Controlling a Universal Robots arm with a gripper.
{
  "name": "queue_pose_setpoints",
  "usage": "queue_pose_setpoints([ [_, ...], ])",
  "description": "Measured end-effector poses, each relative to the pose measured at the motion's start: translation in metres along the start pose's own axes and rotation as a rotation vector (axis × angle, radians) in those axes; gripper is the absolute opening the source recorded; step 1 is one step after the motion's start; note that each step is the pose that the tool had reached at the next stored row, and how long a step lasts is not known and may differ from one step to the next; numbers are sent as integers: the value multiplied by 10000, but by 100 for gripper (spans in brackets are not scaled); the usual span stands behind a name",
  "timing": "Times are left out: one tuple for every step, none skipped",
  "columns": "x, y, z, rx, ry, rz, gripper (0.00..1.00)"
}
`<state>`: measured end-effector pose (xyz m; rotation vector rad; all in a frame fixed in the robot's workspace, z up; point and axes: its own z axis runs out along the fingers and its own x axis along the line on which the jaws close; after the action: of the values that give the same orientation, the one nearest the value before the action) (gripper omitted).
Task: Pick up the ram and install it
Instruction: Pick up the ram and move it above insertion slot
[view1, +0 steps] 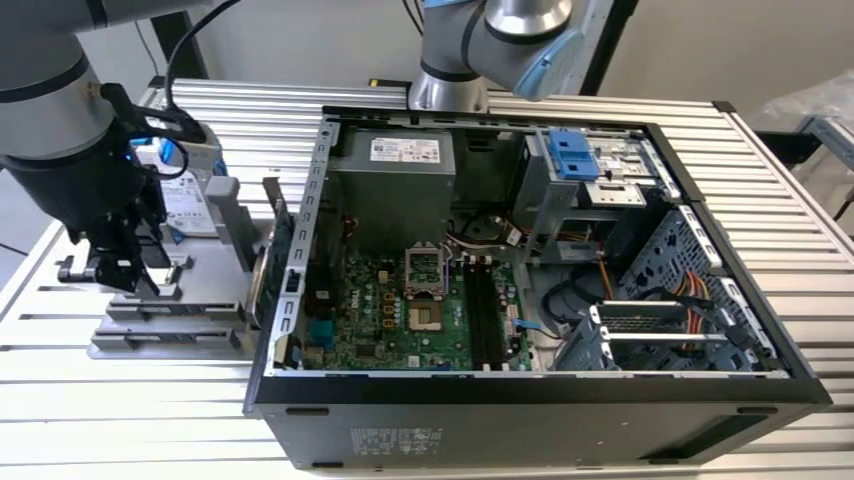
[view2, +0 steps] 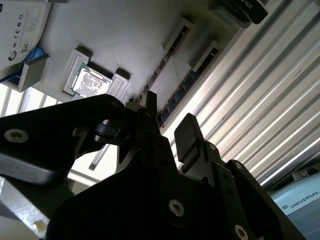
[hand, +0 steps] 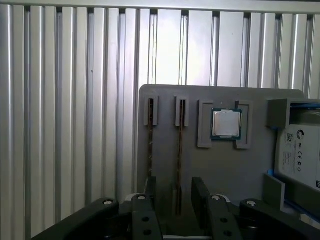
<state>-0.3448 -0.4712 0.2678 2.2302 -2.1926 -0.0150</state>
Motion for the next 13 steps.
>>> queue_pose_setpoints([
  [-1,0,13,5,1,2,100],
  [0,0,25,9,1,1,100],
  [0,0,35,13,1,0,100],
  [0,-1,45,15,1,-1,100],
  [0,-1,53,15,1,0,100],
  [0,-1,59,14,2,0,100],
  [1,0,62,14,2,1,100],
  [5,0,65,13,3,1,100],
  [11,0,69,14,2,-1,100],
  [18,0,73,15,2,-2,100],
  [24,0,77,14,2,-3,100],
  [31,0,83,15,2,-6,100],
  [38,-1,91,15,1,-8,100],
])
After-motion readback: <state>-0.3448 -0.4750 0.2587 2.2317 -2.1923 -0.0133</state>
